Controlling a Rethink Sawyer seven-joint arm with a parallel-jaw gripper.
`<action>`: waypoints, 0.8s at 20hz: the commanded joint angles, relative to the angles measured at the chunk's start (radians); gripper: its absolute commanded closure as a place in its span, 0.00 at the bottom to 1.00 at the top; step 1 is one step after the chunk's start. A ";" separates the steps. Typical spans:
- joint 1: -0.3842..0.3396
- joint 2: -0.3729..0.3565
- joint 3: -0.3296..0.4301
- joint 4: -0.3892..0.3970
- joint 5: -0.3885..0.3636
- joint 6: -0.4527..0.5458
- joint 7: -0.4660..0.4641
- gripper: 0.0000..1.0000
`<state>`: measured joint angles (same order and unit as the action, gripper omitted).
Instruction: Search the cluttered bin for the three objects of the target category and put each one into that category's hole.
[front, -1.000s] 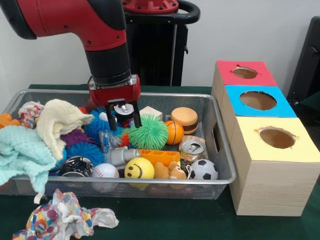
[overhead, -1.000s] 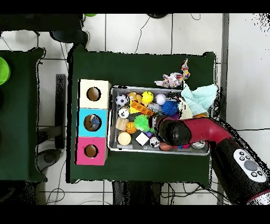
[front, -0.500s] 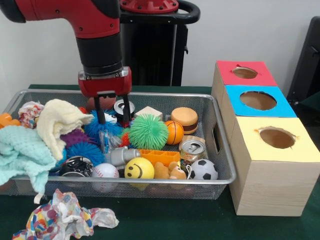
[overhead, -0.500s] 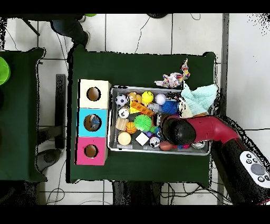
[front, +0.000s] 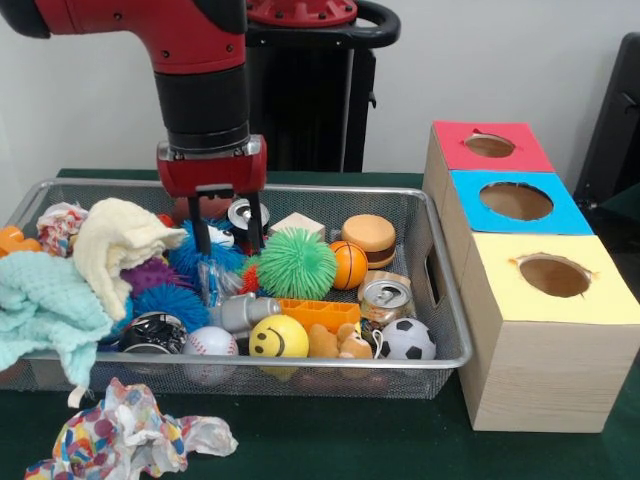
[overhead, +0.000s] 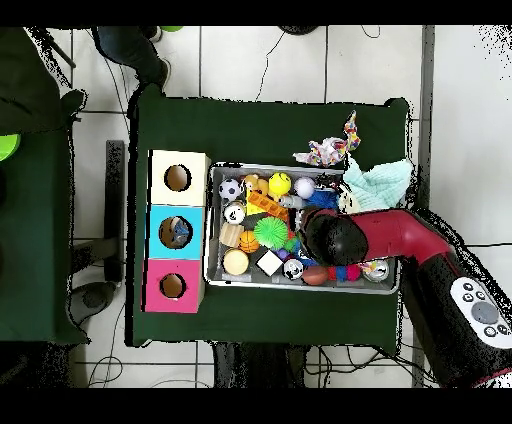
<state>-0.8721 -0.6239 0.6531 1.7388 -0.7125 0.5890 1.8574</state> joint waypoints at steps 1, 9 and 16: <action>0.024 0.061 -0.033 -0.074 -0.117 0.037 -0.194 0.00; 0.029 0.068 -0.056 -0.064 -0.175 -0.013 -0.153 0.00; 0.048 0.035 -0.067 -0.044 -0.198 -0.006 -0.117 0.00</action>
<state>-0.8407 -0.5864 0.6316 1.7212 -0.8351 0.5890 1.8574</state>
